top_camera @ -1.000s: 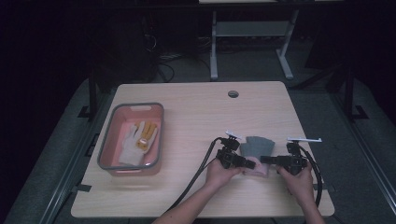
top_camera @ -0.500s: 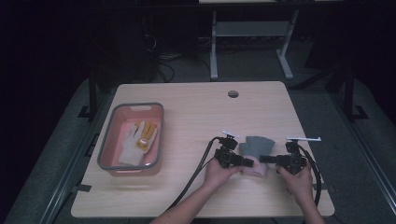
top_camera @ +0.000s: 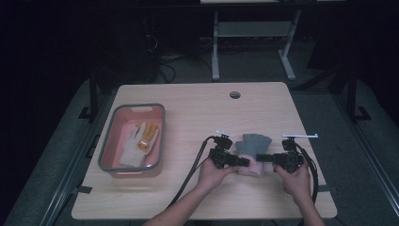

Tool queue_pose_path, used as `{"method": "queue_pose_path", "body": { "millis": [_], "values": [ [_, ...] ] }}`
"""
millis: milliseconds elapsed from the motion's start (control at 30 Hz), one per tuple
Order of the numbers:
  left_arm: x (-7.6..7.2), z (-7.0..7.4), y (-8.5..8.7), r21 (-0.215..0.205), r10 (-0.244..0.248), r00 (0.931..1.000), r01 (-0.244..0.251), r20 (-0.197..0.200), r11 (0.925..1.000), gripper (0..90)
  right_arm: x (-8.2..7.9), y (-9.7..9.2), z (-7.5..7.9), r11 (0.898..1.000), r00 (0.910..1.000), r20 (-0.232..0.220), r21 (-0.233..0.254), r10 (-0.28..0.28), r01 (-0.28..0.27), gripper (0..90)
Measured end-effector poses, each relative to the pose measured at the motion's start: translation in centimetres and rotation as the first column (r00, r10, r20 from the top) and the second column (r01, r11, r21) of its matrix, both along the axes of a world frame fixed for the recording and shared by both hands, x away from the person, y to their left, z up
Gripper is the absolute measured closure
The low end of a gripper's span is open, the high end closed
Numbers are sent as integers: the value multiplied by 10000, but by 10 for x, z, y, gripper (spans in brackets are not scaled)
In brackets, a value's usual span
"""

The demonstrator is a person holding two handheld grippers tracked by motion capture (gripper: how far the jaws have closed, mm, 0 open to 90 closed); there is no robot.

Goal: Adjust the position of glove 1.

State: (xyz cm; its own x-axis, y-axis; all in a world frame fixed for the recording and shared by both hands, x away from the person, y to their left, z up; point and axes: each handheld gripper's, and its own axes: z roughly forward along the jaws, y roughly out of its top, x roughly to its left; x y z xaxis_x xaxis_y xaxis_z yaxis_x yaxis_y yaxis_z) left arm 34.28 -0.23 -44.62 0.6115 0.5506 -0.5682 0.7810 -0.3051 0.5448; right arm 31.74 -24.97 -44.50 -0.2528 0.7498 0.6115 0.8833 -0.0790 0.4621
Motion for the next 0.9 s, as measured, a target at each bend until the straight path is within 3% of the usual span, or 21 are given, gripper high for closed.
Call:
{"method": "queue_pose_path", "body": {
  "millis": [167, 900],
  "values": [
    [0, 5, 9, 55, -83, 9997, 81, 239, 10000, 593, 2, 8, 6, 9999, 9998, 94, 30, 152, -153, 753],
    [-3, 25, 40, -55, 101, 9982, -98, 586, 9999, 595, 9, 35, 26, 9979, 9977, 293, 229, 607, -613, 754]
  ]
}}
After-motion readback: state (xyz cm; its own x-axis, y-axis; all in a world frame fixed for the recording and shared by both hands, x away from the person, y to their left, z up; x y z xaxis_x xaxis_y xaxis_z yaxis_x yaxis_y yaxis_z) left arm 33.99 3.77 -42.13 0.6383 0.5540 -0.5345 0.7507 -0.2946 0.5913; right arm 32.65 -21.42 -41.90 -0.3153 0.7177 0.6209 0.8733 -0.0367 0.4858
